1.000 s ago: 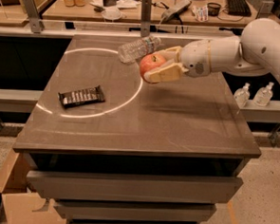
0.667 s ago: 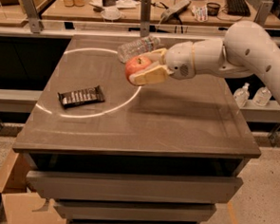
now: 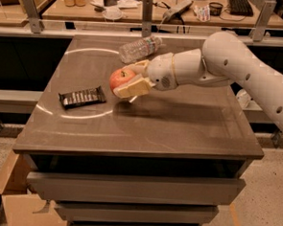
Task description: Move apple near rxbar chocolate
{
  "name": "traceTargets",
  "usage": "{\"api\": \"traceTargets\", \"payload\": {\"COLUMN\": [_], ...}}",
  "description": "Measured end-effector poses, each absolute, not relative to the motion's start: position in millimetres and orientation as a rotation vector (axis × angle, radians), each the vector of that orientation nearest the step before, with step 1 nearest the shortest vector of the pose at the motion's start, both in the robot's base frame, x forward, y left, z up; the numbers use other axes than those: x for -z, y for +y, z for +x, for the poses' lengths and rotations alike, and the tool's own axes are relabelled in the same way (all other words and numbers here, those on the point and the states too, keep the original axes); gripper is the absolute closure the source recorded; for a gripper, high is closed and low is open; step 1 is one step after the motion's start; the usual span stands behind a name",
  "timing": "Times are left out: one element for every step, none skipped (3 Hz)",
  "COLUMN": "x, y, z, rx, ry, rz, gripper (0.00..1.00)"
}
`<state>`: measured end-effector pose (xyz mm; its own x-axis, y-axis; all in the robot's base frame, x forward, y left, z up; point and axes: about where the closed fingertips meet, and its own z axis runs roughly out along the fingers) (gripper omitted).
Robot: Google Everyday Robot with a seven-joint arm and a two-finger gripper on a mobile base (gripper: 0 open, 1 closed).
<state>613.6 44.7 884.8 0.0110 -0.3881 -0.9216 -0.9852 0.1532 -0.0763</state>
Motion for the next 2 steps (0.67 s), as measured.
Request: {"api": "traceTargets", "payload": {"x": [-870.1,-861.2], "y": [57.3,63.5], "z": [613.7,615.1], "rx": [-0.818,-0.796], "ry": [1.545,1.564], "rz": [-1.399,-1.403], "gripper": [0.87,0.63]}}
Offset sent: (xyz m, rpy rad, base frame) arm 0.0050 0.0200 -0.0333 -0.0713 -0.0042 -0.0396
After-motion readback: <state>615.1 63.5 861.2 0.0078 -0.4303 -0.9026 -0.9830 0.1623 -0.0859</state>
